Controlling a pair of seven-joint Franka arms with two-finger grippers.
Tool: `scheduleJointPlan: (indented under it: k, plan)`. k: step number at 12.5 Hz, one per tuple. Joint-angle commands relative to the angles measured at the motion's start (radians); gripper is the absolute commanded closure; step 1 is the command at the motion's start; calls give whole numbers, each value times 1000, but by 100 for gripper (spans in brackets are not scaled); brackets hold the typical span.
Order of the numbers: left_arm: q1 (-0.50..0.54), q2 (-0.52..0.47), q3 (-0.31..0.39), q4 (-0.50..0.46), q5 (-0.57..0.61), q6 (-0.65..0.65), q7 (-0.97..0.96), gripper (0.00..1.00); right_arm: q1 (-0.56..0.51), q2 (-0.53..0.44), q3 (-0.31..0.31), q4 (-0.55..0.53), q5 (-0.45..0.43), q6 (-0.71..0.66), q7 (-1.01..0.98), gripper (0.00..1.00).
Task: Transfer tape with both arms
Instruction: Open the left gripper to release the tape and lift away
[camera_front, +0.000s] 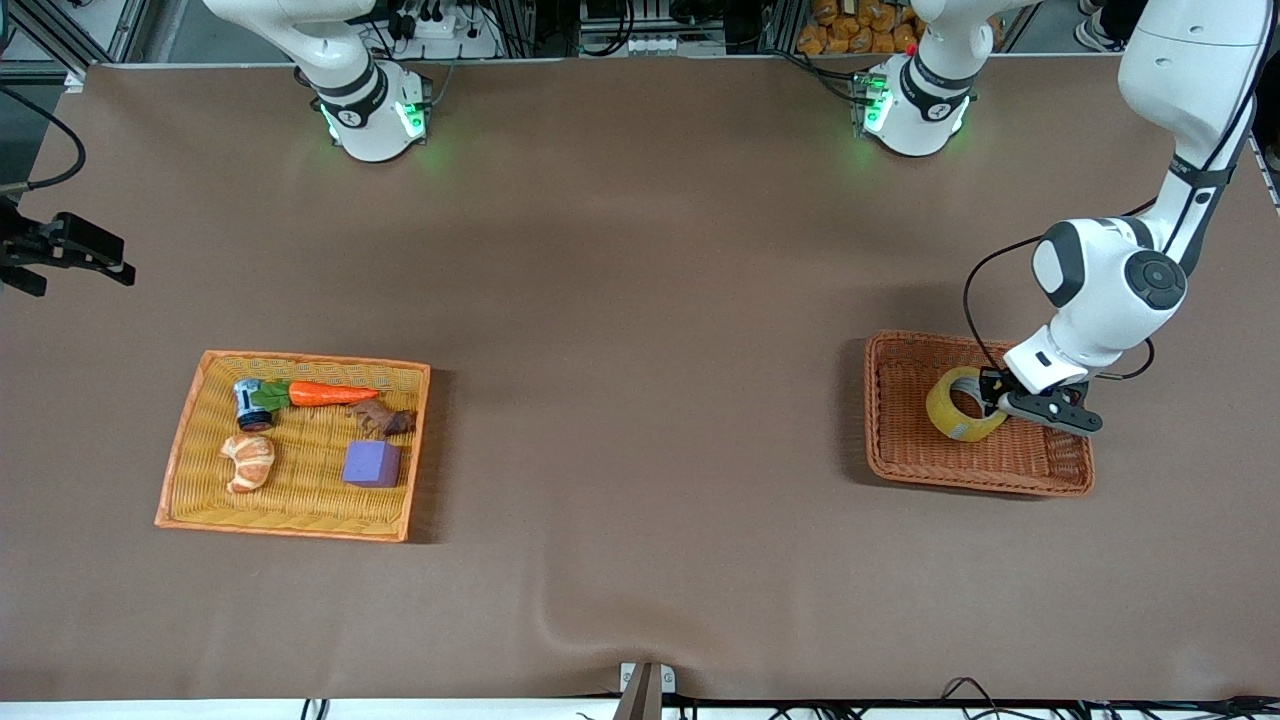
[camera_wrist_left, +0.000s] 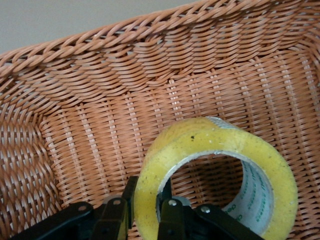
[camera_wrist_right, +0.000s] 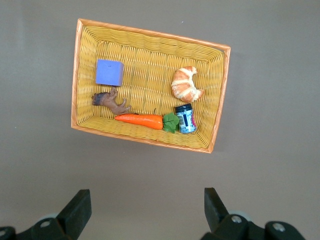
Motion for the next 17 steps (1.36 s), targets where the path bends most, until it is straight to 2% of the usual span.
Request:
scheduleJointPlan:
  k: [1,3,6,8,10,14,15,17]
  plan:
    - [20,10,-8,15,8,4,9,1,-18,16,1,26,-9,-15,-16,0]
    - [16,9,-10,52,2,-41,-11,0,-18,16,2,28,-7,-14,-14,0]
    - [4,6,-16,228,1,-328,-58,0,-16,16,1,28,-10,-13,-14,0]
    - [-9,4,-60,337,-4,-502,-191,0,-16,16,1,28,-10,-12,-14,0]
    - [-7,-10,-119,402,-4,-618,-321,0,-16,16,2,28,-12,-9,-14,0]
    - [-12,-103,-206,531,-1,-875,-523,0,-16,25,1,31,-7,-9,-13,0]
    - [-13,-138,-231,560,11,-938,-549,0,-16,25,1,31,-7,-9,-13,0]
    - [-3,-171,-234,642,34,-1032,-539,0,-16,26,1,31,-9,-9,-13,0]
